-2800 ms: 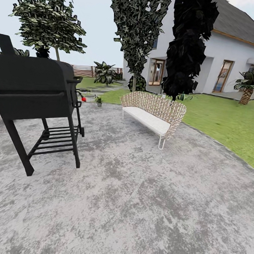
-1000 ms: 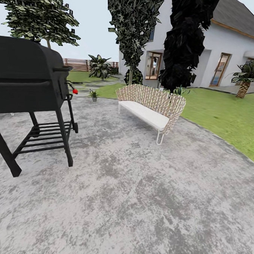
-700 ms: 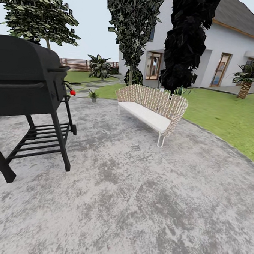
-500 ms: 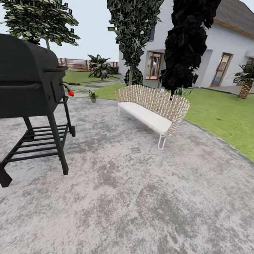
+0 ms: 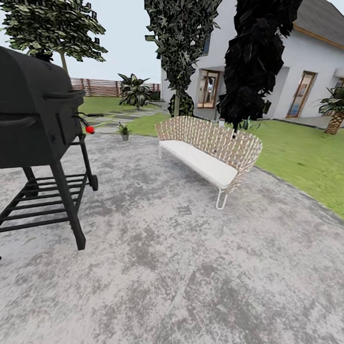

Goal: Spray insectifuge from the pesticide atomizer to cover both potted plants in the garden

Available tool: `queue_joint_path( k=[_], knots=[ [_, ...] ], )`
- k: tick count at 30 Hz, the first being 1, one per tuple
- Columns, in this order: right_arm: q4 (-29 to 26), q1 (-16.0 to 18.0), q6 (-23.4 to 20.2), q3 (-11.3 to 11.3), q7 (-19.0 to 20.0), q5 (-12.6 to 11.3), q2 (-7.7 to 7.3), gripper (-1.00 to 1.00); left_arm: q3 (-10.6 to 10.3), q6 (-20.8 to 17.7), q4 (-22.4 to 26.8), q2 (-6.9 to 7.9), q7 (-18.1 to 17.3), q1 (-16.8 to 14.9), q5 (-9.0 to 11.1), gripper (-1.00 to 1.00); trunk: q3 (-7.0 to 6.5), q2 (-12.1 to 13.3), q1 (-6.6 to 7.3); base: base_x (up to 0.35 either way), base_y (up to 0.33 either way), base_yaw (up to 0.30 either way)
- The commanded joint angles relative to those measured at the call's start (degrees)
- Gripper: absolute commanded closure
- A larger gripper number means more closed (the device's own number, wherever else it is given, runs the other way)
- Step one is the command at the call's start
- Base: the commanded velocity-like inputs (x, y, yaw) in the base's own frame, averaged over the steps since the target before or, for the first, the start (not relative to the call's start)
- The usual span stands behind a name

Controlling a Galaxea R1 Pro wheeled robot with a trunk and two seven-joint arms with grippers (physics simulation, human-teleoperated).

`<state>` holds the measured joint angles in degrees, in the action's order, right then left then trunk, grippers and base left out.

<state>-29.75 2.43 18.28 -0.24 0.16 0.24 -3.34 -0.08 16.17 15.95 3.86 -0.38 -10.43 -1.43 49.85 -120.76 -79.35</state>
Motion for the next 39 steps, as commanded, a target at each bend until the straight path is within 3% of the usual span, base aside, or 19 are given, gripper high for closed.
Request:
queue_joint_path(
  k=[1, 24, 39],
  knots=[
    [0.04, 0.03, 0.18, -0.02, 0.02, 0.03, 0.0, -1.0, 0.0, 0.18, -0.04, 0.01, -0.05, -0.03, -0.15, -1.0, 0.05, -0.02, -0.03, 0.339, 0.0, 0.0],
    [-0.02, 0.03, 0.25, 0.24, 0.1, 0.03, 0.07, -1.0, -0.09, 0.17, -0.04, 0.01, -0.06, -0.03, -0.21, -1.0, 0.05, -0.02, -0.03, 0.339, 0.0, 0.005],
    [0.04, 0.03, 0.25, 0.33, 0.1, 0.03, 0.08, -1.0, -0.25, 0.17, -0.04, -0.02, -0.06, -0.03, -0.24, -1.0, 0.05, -0.02, -0.03, 0.339, -0.017, 0.243]
  ],
)
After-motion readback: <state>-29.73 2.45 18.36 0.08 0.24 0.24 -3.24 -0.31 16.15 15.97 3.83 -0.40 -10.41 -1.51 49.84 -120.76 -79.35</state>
